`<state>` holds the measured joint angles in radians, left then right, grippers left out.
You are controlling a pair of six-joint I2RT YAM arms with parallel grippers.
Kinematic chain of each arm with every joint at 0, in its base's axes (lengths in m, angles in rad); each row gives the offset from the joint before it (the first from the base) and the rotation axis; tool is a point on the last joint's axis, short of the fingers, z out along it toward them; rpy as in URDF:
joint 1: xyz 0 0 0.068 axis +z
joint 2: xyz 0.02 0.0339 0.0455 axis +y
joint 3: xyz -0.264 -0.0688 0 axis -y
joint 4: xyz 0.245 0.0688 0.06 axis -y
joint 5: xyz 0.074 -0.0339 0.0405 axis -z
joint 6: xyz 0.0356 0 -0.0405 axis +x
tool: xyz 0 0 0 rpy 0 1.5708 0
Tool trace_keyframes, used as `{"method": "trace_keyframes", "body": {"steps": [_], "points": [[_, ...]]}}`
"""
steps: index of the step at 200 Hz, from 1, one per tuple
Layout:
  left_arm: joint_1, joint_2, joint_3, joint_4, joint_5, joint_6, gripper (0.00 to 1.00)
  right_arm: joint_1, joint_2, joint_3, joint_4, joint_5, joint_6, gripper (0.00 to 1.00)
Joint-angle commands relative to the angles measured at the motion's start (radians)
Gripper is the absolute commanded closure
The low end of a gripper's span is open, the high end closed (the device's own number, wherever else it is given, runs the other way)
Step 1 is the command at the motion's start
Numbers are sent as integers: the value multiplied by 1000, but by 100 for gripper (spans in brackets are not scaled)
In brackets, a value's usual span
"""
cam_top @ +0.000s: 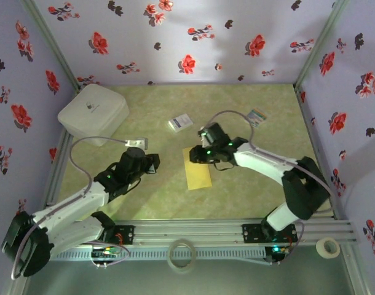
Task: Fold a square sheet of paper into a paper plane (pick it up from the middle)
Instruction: Turn over the paper at the center of the table, then third fold the triangle at the center of the table.
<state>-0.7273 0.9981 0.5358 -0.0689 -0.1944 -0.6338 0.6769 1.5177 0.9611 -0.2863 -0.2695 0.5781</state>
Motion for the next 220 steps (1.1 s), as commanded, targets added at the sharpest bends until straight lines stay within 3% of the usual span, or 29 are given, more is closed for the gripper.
{"method": "trace_keyframes", "body": {"steps": [1,40,85,185,220], "points": [[9,65,61,45,117,17,70,-89,-62,-94,94,-111,70,66],[14,277,155,51,291,-36,72,-241,-76,-257,256,-264,191,82],[17,496,251,67,474,-102,73,-254,2,-312,380,-350,277,92],[19,626,288,84,526,-167,64,-238,139,-294,441,-428,295,94],[18,650,301,79,530,-174,62,-240,180,-315,422,-395,284,94]]}}
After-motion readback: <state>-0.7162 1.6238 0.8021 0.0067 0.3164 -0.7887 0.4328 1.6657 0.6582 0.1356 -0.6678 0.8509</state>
